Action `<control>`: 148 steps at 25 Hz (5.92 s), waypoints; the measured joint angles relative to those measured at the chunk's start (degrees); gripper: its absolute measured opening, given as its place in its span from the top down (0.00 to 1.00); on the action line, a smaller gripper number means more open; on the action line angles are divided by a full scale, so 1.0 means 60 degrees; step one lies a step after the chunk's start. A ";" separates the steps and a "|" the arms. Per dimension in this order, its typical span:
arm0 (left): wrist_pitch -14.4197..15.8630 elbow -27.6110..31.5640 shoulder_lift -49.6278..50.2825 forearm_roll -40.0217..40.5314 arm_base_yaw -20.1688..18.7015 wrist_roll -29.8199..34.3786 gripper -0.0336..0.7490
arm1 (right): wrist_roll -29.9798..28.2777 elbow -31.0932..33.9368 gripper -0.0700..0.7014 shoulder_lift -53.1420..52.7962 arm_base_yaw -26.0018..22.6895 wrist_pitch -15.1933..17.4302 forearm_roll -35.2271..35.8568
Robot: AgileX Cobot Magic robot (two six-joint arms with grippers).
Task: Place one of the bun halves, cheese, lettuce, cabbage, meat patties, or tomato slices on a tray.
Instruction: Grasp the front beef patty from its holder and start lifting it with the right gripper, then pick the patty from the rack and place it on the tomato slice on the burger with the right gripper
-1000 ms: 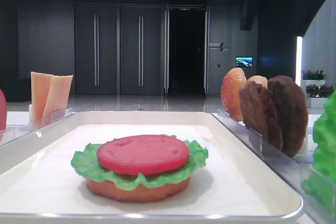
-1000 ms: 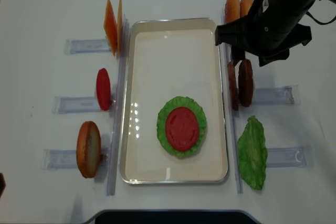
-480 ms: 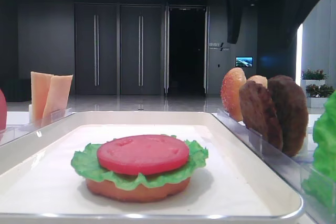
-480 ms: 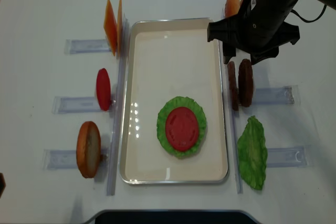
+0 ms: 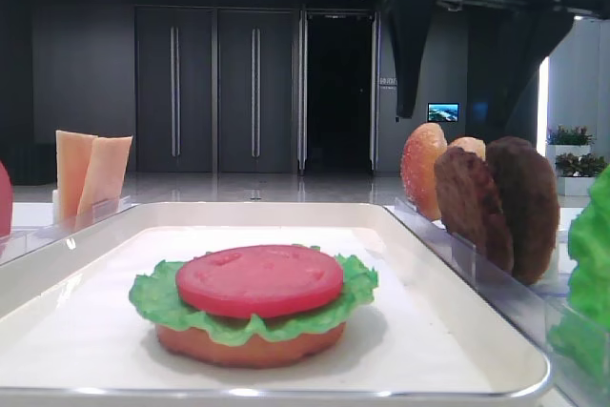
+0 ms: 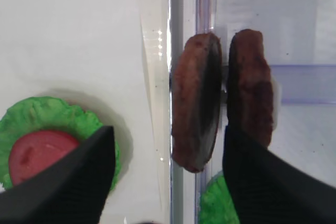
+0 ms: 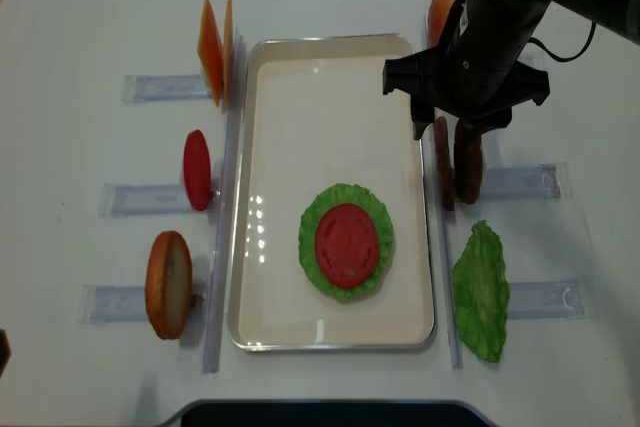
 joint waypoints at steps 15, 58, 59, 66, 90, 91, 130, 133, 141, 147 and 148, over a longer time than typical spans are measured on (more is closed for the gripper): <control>0.0000 0.0000 0.0000 0.0000 0.0000 0.0000 0.96 | -0.0090 0.0000 0.32 0.0555 0.0000 0.0000 -0.0099; 0.0000 0.0000 0.0000 0.0000 0.0000 0.0000 0.96 | -0.0297 -0.0398 0.73 0.0998 0.0028 0.1024 -0.1129; 0.0000 0.0000 0.0000 0.0000 0.0000 0.0000 0.96 | -0.0318 -0.0524 0.73 0.1002 0.0028 0.1197 -0.1065; 0.0000 0.0000 0.0000 0.0000 0.0000 0.0000 0.96 | -0.0393 -0.1228 0.73 0.1020 0.0028 0.1496 -0.0753; 0.0000 0.0000 0.0000 0.0000 0.0000 0.0000 0.96 | -0.1406 0.2015 0.73 -0.2741 0.0028 -0.1981 0.2664; 0.0000 0.0000 0.0000 0.0000 0.0000 0.0000 0.96 | -0.1700 0.2271 0.73 -0.2839 0.0039 -0.2256 0.3038; 0.0000 0.0000 0.0000 0.0000 0.0000 0.0000 0.96 | -1.0482 0.4544 0.73 -0.1842 0.1562 -0.5734 1.0966; 0.0000 0.0000 0.0000 0.0000 0.0000 0.0000 0.96 | -1.0574 0.4699 0.73 -0.1842 0.1331 -0.5651 1.1079; 0.0000 0.0000 0.0000 0.0000 0.0000 0.0000 0.96 | -1.0987 0.4945 0.73 -0.1842 0.0654 -0.5172 1.1379; 0.0000 0.0000 0.0000 0.0000 0.0000 0.0000 0.96 | -1.1114 0.4945 0.73 -0.1666 0.0654 -0.5012 1.1510; 0.0000 0.0000 0.0000 0.0000 0.0000 0.0000 0.96 | -1.1186 0.4945 0.73 -0.1529 0.0654 -0.4972 1.1582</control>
